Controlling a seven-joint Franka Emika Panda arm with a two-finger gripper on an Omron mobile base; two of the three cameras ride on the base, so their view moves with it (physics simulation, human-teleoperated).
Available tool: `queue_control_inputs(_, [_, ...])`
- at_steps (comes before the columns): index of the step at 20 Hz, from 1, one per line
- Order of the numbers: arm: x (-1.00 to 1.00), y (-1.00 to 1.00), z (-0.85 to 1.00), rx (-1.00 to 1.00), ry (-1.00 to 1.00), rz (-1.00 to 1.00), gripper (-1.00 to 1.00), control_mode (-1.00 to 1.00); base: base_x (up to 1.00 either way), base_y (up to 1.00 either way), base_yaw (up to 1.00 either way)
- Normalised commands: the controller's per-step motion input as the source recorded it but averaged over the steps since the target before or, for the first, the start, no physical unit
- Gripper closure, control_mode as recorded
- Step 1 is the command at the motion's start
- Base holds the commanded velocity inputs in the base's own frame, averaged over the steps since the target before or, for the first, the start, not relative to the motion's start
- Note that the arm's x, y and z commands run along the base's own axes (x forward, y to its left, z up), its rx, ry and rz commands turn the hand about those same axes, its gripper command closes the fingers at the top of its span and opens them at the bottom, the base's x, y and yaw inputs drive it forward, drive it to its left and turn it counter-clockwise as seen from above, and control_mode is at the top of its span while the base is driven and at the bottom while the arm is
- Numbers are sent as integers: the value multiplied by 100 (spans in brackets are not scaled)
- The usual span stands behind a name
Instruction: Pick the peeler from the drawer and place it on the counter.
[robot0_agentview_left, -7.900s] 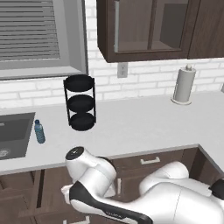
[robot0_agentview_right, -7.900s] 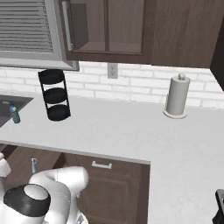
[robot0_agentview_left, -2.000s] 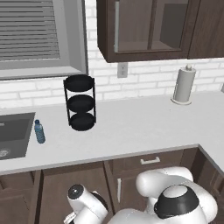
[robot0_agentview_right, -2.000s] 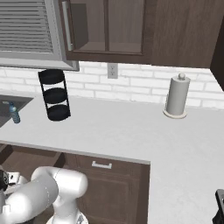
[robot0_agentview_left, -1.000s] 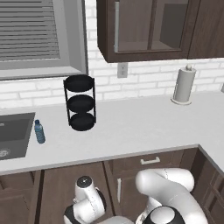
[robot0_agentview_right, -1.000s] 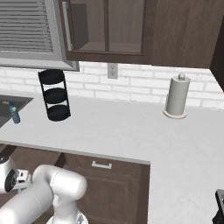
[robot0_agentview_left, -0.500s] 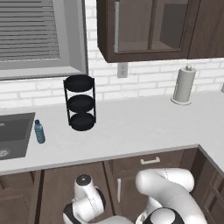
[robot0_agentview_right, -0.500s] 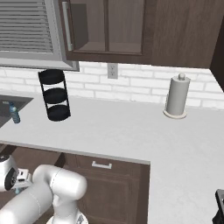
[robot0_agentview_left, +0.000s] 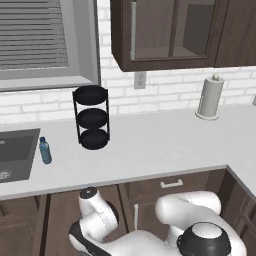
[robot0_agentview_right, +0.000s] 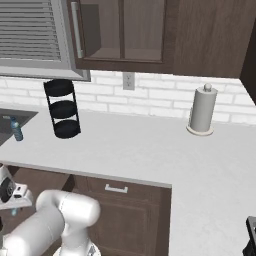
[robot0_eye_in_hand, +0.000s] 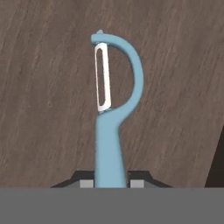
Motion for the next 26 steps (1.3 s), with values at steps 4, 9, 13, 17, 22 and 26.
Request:
queue_control_inputs(4, [-56,0,74,-2,10,-13,100,-100,0,0,0])
queue_control_inputs(9, [-40,0,98,-1,5,-13,100,-100,0,0,0])
queue_control_inputs(13, [-6,0,100,-4,-1,-11,100,-100,0,0,0])
queue_control_inputs(17, [0,0,94,-15,-15,-7,100,-100,0,0,0])
queue_control_inputs(22, [7,0,72,-17,-36,-2,100,-100,0,0,0])
queue_control_inputs(26, [50,-3,66,-11,-32,0,100,-100,0,0,0])
